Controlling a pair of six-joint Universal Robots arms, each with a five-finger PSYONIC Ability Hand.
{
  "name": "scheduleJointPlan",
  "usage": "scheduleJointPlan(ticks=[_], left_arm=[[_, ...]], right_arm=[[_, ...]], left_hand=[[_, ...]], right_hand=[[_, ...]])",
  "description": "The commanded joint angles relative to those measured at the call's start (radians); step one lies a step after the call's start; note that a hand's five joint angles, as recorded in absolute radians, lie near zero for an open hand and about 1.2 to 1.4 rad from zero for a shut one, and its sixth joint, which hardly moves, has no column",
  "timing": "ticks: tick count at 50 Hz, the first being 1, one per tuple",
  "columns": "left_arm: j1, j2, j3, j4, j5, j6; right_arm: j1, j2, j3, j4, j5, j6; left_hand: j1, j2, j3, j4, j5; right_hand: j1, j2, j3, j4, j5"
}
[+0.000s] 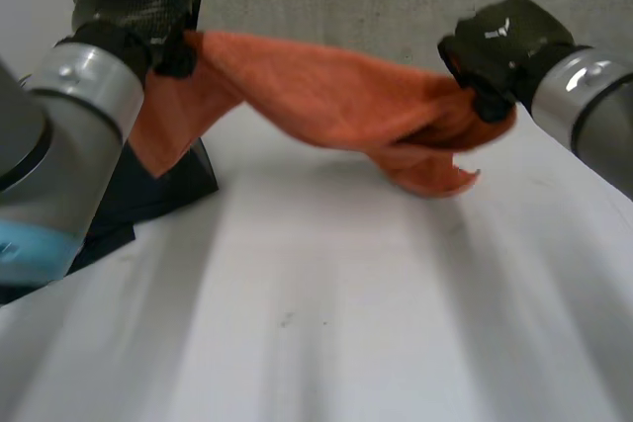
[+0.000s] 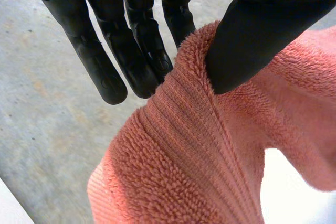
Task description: Fold the laundry.
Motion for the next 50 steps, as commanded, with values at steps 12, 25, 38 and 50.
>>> scheduleJointPlan(ticks=[12, 25, 38, 50], left_arm=[[-0.042, -0.056, -0.081, -0.143, -0.01, -0.063], [0.014, -0.429, 0.005, -0.029, -0.142, -0.064], [0.013, -0.333, -0.069, 0.015, -0.164, -0.055], [0.011, -0.061, -0.424, 0.008, -0.148, -0.038]], right_arm=[[-0.033, 0.055, -0.008, -0.038, -0.085, 0.012], [0.014, 0.385, -0.045, -0.334, -0.061, 0.119], [0.024, 0.366, -0.03, -0.493, 0.125, 0.135], [0.01, 0.102, 0.267, -0.153, 0.032, 0.11]], left_hand=[[0.269, 0.201, 0.208, 0.198, 0.256], [0.269, 0.201, 0.208, 0.198, 0.256], [-0.899, -0.968, -0.96, -0.97, -0.912], [-0.664, -0.733, -0.725, -0.736, -0.677]], right_hand=[[0.425, 0.226, 0.223, 0.211, 0.237], [0.425, 0.226, 0.223, 0.211, 0.237], [-0.797, -0.996, -0.999, -1.011, -0.985], [-0.797, -0.996, -0.999, -1.011, -0.985]])
